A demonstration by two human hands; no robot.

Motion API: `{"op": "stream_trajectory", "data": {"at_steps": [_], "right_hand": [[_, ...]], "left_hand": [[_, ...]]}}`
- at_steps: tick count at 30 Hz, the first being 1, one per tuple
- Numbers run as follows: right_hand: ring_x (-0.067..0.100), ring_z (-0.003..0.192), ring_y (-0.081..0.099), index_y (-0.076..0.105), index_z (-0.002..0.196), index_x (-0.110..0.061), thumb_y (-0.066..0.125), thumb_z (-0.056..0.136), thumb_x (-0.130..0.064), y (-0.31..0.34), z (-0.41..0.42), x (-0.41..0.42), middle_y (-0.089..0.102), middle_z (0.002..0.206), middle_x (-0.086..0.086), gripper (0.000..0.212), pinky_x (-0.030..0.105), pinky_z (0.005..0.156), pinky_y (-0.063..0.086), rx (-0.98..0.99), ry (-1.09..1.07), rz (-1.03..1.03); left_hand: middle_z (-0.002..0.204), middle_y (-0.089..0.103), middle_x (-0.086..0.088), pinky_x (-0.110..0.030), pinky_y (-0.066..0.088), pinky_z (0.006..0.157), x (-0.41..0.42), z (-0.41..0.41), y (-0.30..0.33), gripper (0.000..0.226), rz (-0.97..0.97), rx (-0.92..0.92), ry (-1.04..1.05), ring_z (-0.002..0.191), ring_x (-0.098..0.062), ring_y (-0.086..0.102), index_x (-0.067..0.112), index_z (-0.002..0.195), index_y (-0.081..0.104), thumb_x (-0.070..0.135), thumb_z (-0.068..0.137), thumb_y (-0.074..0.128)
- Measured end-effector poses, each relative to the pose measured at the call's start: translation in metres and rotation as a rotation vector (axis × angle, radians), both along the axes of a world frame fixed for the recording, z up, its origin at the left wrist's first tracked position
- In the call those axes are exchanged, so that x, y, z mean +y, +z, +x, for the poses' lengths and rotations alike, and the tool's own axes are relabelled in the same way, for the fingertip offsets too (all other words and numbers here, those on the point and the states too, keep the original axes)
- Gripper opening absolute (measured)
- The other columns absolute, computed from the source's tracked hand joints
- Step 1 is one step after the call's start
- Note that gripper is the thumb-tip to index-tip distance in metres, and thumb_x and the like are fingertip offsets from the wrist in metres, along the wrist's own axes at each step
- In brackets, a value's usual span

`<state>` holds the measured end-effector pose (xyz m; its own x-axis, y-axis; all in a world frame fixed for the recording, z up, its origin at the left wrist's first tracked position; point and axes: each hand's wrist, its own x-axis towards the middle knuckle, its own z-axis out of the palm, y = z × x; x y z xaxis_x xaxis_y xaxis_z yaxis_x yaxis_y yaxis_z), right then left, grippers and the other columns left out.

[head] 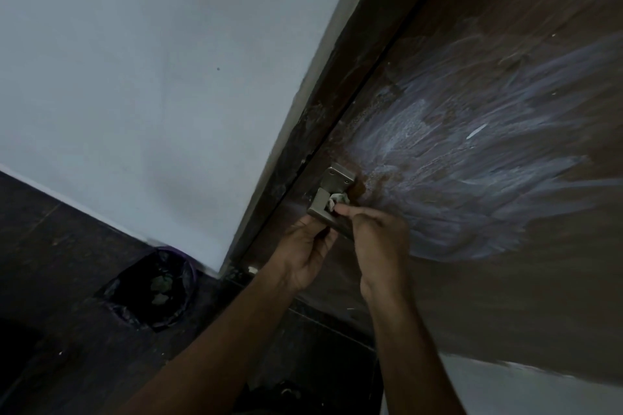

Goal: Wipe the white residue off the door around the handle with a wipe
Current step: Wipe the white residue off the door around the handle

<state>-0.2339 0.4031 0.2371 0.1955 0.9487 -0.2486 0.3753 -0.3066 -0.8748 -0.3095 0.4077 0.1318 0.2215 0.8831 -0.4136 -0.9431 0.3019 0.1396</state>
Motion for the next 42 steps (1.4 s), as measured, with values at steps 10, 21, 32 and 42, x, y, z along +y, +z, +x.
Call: {"op": "stream_trajectory", "data": {"at_steps": [10, 21, 32, 42], "right_hand": [[-0.001, 0.038, 0.043, 0.075, 0.079, -0.033, 0.053, 0.094, -0.002, -0.003, 0.017, -0.007, 0.06, 0.058, -0.017, 0.041, 0.009, 0.039, 0.03, -0.174, -0.062, 0.105], [-0.005, 0.056, 0.043, 0.073, 0.077, -0.036, 0.056, 0.096, -0.006, -0.005, 0.01, -0.01, 0.061, 0.07, -0.015, 0.039, 0.018, 0.058, 0.036, -0.131, -0.037, 0.099], [0.001, 0.037, 0.04, 0.073, 0.074, -0.037, 0.056, 0.095, -0.005, -0.005, 0.009, -0.007, 0.056, 0.051, -0.018, 0.041, 0.012, 0.041, 0.03, -0.154, -0.056, 0.135], [-0.005, 0.06, 0.052, 0.073, 0.08, -0.035, 0.058, 0.093, -0.004, -0.013, 0.002, -0.014, 0.074, 0.081, -0.008, 0.037, 0.017, 0.06, 0.041, -0.206, -0.05, 0.225]], "left_hand": [[0.098, 0.073, -0.018, -0.028, 0.062, 0.073, -0.004, -0.001, -0.003, 0.015, -0.27, -0.023, 0.127, 0.081, -0.021, 0.075, -0.003, 0.098, 0.069, -0.002, 0.088, 0.058], [0.077, 0.075, -0.002, -0.026, 0.057, 0.067, -0.007, -0.024, 0.021, 0.003, -0.136, 1.163, 0.308, 0.072, -0.009, 0.071, 0.01, 0.087, 0.077, 0.011, 0.086, 0.075], [0.098, 0.068, 0.012, 0.003, 0.042, 0.078, -0.002, -0.035, 0.019, 0.023, 0.031, 1.577, 0.327, 0.09, 0.008, 0.06, 0.012, 0.111, 0.074, 0.009, 0.089, 0.071], [0.11, 0.074, -0.01, -0.018, 0.048, 0.09, -0.009, -0.037, 0.017, 0.024, 0.124, 1.773, 0.339, 0.098, -0.014, 0.068, 0.003, 0.114, 0.073, 0.001, 0.091, 0.068]]}}
